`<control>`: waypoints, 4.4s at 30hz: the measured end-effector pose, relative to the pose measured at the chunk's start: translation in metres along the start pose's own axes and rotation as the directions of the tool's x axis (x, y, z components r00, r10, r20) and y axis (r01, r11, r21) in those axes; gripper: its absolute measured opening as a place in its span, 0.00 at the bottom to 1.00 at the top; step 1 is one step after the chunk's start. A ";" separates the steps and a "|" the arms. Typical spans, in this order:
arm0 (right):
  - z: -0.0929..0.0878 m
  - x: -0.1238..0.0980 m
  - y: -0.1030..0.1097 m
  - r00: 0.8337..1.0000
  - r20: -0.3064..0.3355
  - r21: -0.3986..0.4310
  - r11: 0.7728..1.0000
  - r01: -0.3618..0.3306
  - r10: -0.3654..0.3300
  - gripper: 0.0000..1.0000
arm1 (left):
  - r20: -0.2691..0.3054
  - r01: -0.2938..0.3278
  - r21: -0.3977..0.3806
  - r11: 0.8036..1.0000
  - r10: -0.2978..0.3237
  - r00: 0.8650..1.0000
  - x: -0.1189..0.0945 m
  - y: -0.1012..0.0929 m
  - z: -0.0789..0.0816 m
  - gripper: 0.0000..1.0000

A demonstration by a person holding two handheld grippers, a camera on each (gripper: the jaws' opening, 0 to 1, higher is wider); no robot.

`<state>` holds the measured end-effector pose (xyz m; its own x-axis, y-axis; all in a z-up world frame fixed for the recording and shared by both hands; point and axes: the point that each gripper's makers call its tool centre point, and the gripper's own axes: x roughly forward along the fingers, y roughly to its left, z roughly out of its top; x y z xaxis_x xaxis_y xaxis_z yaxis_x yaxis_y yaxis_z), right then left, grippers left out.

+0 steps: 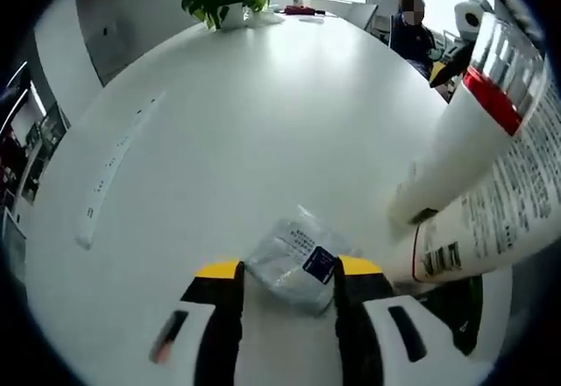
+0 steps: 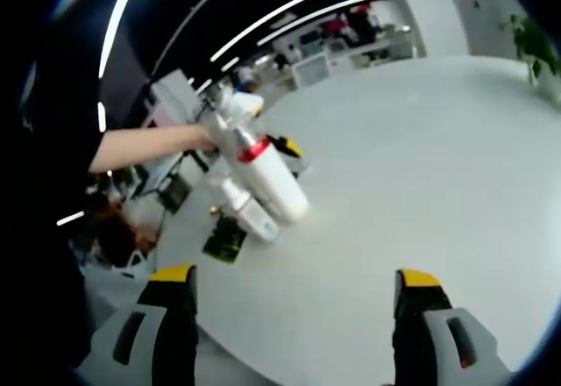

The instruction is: Arrange the skincare products in the storage area until every visible bottle or jar stands upright without overlapping.

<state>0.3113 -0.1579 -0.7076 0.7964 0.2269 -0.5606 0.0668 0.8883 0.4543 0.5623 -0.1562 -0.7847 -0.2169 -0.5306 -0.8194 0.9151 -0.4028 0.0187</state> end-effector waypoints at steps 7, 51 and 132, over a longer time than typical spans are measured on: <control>0.000 -0.001 0.001 1.000 0.000 -0.001 1.000 0.001 -0.001 0.96 | 0.004 -0.007 -0.007 1.000 0.007 1.000 -0.001 -0.001 0.001 0.31; 0.026 -0.019 0.025 0.999 0.048 -0.083 0.996 -0.010 0.014 0.96 | 0.069 -0.073 -0.282 0.957 0.096 0.993 -0.084 0.014 0.000 0.04; 0.039 -0.033 0.229 0.838 -0.130 -0.489 0.701 -0.519 0.530 0.23 | 0.308 0.106 -0.108 0.989 -0.068 0.949 -0.220 -0.274 0.053 0.04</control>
<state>0.3239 0.0219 -0.5580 0.6244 0.7128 -0.3193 -0.6606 0.7001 0.2710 0.3408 0.0314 -0.5792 -0.3727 -0.7060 -0.6022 0.9183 -0.3738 -0.1300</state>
